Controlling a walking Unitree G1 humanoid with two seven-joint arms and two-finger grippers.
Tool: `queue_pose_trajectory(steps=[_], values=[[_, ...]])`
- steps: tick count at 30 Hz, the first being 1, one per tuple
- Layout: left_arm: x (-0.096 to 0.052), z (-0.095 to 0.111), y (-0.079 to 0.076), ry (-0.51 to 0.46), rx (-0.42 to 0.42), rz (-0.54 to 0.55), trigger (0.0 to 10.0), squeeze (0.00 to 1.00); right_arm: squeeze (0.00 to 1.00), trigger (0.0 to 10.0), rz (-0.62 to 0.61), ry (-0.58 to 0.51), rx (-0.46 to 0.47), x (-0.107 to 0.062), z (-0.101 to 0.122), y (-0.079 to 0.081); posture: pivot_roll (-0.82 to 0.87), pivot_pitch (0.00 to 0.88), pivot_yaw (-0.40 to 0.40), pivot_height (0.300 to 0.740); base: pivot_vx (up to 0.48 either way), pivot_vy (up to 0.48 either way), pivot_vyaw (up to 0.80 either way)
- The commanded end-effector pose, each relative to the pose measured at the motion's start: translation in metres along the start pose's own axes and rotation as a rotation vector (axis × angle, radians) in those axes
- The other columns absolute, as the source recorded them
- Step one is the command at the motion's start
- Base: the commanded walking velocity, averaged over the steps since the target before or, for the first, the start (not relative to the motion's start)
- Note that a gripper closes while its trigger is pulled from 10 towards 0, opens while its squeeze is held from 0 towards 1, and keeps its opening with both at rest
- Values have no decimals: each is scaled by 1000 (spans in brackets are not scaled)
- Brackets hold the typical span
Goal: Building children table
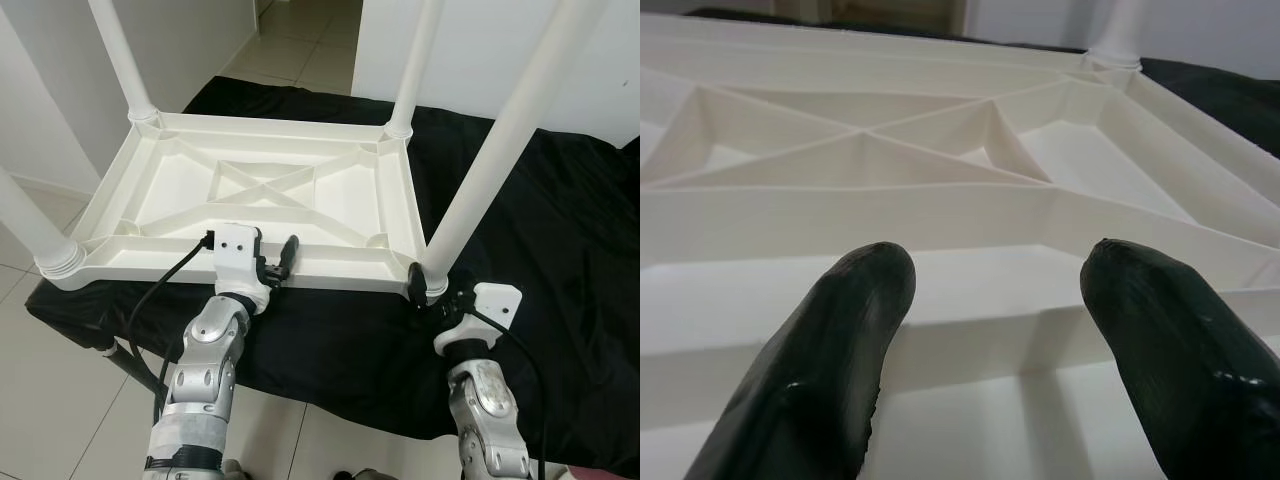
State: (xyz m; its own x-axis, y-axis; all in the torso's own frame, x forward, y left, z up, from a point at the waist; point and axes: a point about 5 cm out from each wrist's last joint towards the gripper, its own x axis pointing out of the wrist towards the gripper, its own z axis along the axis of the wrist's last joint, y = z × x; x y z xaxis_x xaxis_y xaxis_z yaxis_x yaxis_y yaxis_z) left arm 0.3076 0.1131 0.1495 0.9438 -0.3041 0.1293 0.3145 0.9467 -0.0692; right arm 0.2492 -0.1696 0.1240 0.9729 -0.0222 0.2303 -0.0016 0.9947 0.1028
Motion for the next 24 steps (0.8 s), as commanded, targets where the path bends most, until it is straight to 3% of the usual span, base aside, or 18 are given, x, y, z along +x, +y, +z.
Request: queue_pose_trajectory(steps=[1, 9, 13, 24], values=[[-3, -5, 5, 5, 4, 56, 10000, 0, 0, 10000, -3, -8, -9, -3, 0, -3, -8, 114, 12, 740, 0, 0, 0], [-18, 3, 23, -55, -33, 106, 10000, 0, 0, 10000, -13, -26, -47, -10, -3, -2, 18, 113, 16, 740, 0, 0, 0], [-28, 1, 23, -57, 19, 79, 10000, 0, 0, 10000, -5, -29, 19, -13, -5, 3, 32, 100, 38, 740, 0, 0, 0], [-24, 8, 26, -65, 54, 31, 10000, 0, 0, 10000, 81, -55, -20, -10, -5, 7, 43, 65, 105, 740, 0, 0, 0]])
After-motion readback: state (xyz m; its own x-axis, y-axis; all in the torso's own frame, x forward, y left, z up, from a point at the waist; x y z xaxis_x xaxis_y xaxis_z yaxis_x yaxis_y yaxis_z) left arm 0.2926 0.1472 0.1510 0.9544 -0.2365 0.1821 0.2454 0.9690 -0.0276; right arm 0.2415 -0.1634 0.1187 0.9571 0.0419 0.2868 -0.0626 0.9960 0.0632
